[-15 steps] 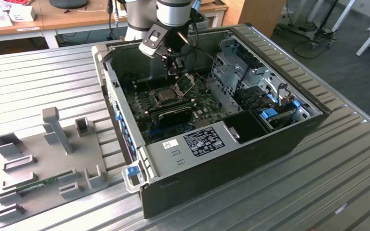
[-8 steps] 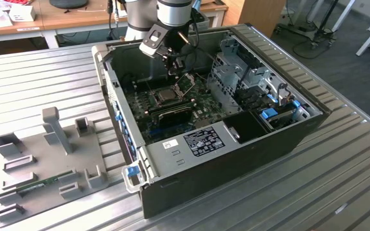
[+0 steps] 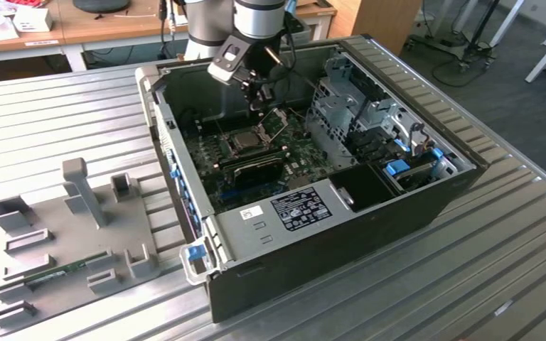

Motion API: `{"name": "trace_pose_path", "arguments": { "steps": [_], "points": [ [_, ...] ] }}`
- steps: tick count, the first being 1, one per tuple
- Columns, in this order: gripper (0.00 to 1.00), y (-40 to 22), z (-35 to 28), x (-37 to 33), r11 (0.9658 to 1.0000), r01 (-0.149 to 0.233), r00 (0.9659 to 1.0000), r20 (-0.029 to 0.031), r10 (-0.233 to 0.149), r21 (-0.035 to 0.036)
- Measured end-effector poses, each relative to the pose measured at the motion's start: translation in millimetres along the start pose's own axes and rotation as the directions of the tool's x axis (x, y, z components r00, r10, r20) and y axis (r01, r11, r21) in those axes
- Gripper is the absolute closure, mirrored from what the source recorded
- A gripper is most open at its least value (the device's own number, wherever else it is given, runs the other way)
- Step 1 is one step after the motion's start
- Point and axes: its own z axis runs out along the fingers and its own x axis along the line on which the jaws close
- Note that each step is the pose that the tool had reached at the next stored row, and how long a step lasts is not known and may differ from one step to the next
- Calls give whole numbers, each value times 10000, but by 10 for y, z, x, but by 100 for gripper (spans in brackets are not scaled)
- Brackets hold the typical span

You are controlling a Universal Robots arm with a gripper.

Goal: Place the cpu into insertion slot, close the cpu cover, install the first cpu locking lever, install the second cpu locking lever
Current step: 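Close the cpu cover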

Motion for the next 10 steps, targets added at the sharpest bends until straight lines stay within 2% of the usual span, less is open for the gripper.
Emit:
{"name": "trace_pose_path", "arguments": {
  "steps": [10],
  "points": [
    [89, 118, 5, 3, 10000, 0, 10000, -1, 0, -1]
  ]
}}
